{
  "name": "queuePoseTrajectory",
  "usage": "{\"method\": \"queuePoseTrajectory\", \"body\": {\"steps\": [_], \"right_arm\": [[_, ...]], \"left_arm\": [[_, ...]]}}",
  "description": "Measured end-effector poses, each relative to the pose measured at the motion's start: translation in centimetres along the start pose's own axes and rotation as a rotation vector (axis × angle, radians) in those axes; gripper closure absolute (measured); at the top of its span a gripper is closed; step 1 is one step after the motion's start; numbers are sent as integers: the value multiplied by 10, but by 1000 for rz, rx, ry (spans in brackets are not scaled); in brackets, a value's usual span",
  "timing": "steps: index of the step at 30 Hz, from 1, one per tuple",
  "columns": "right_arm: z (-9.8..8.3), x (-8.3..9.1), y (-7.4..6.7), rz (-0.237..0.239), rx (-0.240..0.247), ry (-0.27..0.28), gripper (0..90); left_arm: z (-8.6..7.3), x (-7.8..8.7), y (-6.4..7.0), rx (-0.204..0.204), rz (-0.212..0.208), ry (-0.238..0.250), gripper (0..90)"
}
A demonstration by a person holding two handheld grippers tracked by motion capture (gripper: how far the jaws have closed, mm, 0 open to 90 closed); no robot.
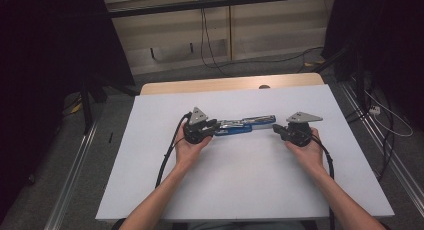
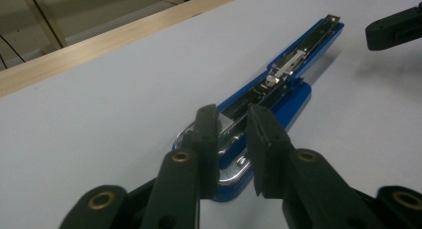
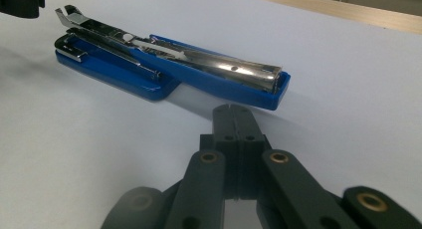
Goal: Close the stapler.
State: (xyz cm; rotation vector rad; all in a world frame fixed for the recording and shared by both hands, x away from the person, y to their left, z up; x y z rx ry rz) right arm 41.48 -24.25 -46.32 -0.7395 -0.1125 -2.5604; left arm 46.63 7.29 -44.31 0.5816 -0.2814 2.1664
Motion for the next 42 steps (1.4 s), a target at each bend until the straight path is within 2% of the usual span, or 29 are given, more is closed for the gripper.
{"method": "queuePoseTrajectory", "body": {"steps": [8, 11, 15, 21, 23, 31, 36, 38, 39, 42], "right_arm": [[0, -2, 3, -6, -12, -15, 900], [0, -2, 3, -2, -12, -19, 900], [0, -3, 4, 0, -17, -28, 900], [1, -5, 6, -6, -13, -46, 900], [1, -6, 6, -5, -14, -51, 900], [2, -8, 8, -21, -5, -68, 900], [2, -11, 8, -25, -4, -97, 900], [2, -12, 8, -25, -5, -106, 900], [2, -13, 9, -25, -4, -114, 900], [3, -15, 10, -17, -22, -127, 900]], "left_arm": [[-6, -6, -2, 2, -14, -37, 900], [-9, -8, 0, 16, -30, -56, 900], [-11, -11, 0, 5, -15, -74, 900], [-13, -13, -2, 17, -12, -83, 900], [-14, -13, -4, 9, -7, -89, 900], [-14, -14, -5, 23, -8, -86, 900], [-14, -14, -5, 16, -7, -91, 900], [-14, -14, -4, -2, 1, -90, 900], [-15, -15, -4, 21, -12, -87, 900], [-15, -15, -3, 23, -13, -87, 900]]}}
Point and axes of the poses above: each handheld gripper's, and its own axes: x roughly backward along the jaws, z roughly out of its top, y roughly to its right, the point moved 2 cm from there along -x, roughly forward along the jaws, and after that the axes turned 1 degree about -z, right-handed, at the moved point
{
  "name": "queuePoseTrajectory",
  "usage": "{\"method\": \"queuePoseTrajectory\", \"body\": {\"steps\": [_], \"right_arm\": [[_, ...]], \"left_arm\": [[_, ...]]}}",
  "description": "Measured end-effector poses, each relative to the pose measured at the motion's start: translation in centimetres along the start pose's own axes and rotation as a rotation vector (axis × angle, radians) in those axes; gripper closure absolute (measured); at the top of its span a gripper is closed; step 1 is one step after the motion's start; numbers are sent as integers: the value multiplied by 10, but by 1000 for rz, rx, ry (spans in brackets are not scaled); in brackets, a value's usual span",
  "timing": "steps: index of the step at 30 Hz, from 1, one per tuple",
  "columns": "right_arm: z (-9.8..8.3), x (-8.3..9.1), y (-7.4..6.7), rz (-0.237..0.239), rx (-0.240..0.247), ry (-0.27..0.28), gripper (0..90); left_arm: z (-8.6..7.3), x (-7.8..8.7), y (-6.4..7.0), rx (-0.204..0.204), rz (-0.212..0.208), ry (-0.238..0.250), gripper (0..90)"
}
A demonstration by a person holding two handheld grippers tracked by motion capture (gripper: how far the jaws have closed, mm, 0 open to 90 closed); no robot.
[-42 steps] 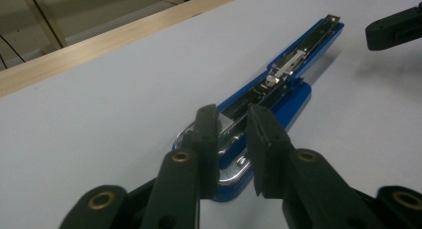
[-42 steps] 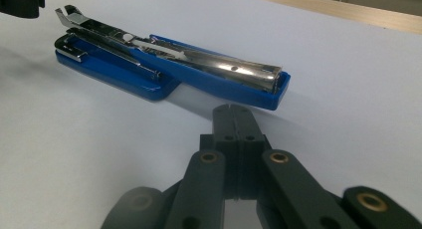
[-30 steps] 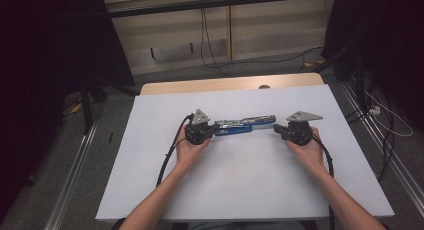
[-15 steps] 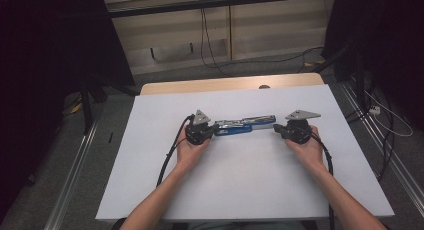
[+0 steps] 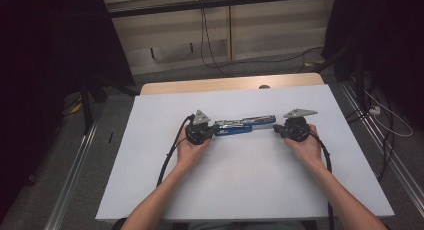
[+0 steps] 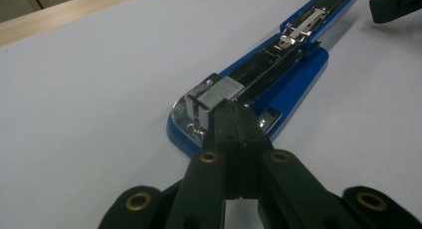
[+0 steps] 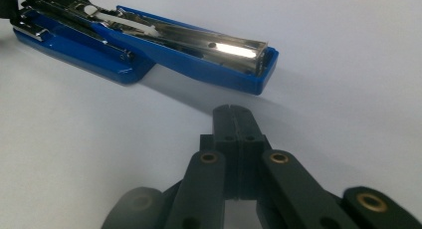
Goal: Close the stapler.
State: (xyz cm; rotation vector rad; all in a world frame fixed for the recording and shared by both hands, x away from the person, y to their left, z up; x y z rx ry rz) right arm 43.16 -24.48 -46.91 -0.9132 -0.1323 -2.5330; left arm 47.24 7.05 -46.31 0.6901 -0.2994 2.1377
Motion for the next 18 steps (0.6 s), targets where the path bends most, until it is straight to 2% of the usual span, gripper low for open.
{"method": "queuePoseTrajectory", "body": {"steps": [3, 4, 12, 16, 18], "right_arm": [[1, -2, 1, -2, 3, -19, 900], [1, -2, 1, -3, 6, -20, 900], [3, -7, 0, -14, 12, -56, 900], [7, -9, -2, -25, 47, -80, 900], [9, -11, -3, -25, 52, -79, 900]], "left_arm": [[0, 0, 1, -11, 13, 0, 900], [0, 0, 1, -28, 20, -1, 900], [1, -1, 4, -32, 11, -5, 900], [1, -1, 5, -30, 15, -1, 900], [1, -1, 6, -45, 27, -3, 900]]}}
Point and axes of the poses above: each handheld gripper's, and its own axes: x roughly backward along the jaws, z roughly out of its top, y roughly to its right, the point moved 2 cm from there along -x, roughly forward along the jaws, and after that the axes turned 1 degree about -z, right-handed, at the moved point
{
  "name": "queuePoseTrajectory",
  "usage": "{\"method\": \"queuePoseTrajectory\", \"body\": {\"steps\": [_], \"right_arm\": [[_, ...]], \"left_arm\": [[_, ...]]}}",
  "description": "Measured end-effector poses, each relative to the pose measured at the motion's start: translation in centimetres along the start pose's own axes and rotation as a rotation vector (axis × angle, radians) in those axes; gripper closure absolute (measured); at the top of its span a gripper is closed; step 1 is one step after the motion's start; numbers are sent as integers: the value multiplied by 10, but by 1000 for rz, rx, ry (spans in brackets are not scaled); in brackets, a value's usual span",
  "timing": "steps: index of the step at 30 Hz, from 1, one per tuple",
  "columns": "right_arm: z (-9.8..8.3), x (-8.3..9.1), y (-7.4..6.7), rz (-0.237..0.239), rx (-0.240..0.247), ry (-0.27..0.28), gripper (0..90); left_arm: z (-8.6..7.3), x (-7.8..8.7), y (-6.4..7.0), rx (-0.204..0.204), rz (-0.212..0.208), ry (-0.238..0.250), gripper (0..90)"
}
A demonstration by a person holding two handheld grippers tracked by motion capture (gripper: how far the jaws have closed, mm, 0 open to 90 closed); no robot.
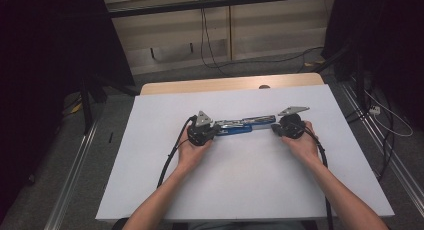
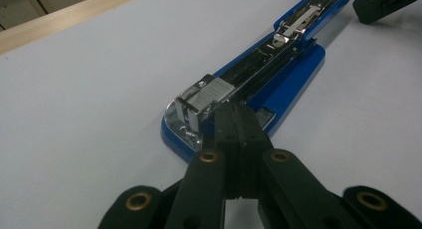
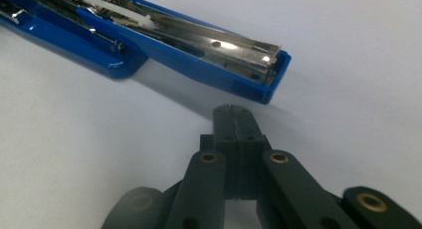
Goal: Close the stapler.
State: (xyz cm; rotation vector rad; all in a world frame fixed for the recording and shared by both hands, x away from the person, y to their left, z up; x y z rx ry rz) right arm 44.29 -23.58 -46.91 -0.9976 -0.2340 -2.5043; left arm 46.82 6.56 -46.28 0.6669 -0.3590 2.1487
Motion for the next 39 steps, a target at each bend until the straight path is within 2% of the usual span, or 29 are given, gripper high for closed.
{"method": "queuePoseTrajectory", "body": {"steps": [3, 7, 15, 18, 19, 39], "right_arm": [[0, -3, -1, 2, -16, 19, 900], [1, -3, -1, 5, -15, 12, 900], [2, -5, -1, 2, -18, 21, 900], [2, -5, -1, 3, -14, 20, 900], [3, -6, -1, 3, -10, 21, 900], [4, -8, -1, -8, -16, 31, 900]], "left_arm": [[0, 0, 0, 5, -1, -5, 900], [0, -1, 0, 27, -14, 7, 900], [0, -1, -1, 28, -17, 7, 900], [0, -1, 0, 24, -12, 3, 900], [0, 0, -1, 11, -4, -2, 900], [0, 0, -1, 14, -6, 0, 900]]}}
Point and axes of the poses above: each handheld gripper's, and its own axes: x roughly backward along the jaws, z roughly out of its top, y roughly to its right, the point moved 2 cm from there along -x, roughly forward along the jaws, and after that the axes turned 1 degree about -z, right-handed, at the moved point
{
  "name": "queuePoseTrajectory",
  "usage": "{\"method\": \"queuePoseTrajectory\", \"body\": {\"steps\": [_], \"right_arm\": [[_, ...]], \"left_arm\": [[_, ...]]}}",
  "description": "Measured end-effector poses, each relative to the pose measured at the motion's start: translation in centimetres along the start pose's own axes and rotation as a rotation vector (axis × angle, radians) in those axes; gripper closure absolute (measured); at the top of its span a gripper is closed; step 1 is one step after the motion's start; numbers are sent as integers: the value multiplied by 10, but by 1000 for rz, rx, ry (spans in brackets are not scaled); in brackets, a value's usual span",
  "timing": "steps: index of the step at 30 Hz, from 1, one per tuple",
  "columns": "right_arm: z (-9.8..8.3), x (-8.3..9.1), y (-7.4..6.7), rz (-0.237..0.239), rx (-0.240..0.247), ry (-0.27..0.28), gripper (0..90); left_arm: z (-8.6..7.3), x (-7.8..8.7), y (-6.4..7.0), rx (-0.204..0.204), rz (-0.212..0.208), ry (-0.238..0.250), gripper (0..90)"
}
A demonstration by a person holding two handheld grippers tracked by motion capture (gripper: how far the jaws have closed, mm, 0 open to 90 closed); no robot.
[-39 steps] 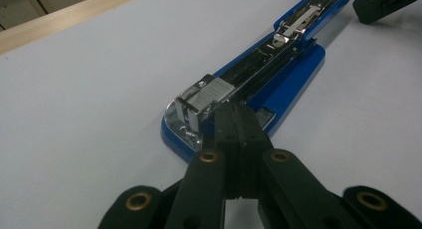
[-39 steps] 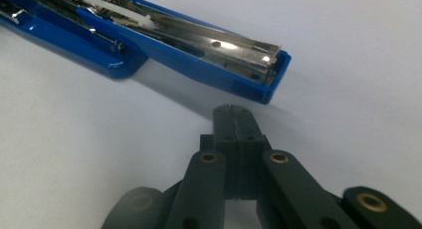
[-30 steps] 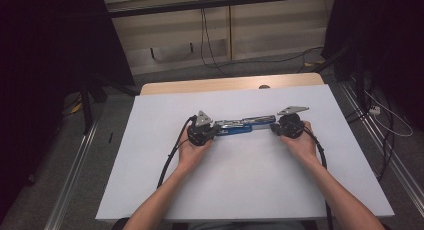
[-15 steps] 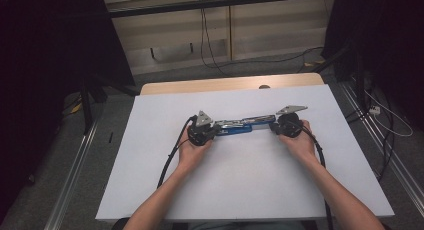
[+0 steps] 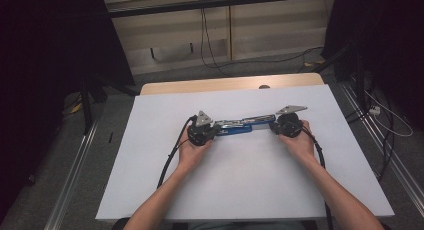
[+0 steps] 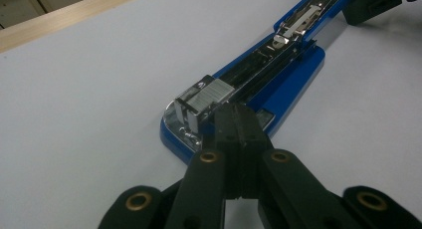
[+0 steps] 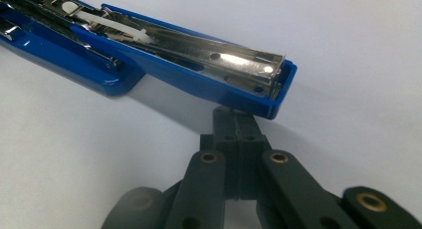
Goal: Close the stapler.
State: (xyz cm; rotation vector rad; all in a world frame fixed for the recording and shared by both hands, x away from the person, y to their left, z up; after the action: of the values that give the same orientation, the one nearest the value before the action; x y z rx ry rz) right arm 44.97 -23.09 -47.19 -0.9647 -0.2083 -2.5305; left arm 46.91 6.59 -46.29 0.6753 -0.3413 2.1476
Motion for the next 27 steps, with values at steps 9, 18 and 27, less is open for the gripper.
{"method": "queuePoseTrajectory", "body": {"steps": [9, 18, 27], "right_arm": [[0, 0, 1, -4, -4, 16, 900], [3, 1, -1, 14, -13, 59, 900], [7, 3, -6, 54, -7, 118, 900]], "left_arm": [[0, 0, 1, -6, 6, -1, 900], [0, 0, 1, -7, 7, 0, 900], [0, 0, 0, -3, 1, 5, 900]]}}
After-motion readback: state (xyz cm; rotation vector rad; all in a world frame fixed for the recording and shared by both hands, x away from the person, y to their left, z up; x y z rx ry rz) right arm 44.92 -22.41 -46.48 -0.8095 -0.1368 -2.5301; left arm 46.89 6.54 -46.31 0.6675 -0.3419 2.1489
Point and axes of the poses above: each handheld gripper's, and its own axes: x roughly backward along the jaws, z roughly out of its top, y roughly to its right, the point moved 2 cm from there along -x, roughly forward along the jaws, and after that the axes turned 1 degree about -z, right-handed, at the moved point
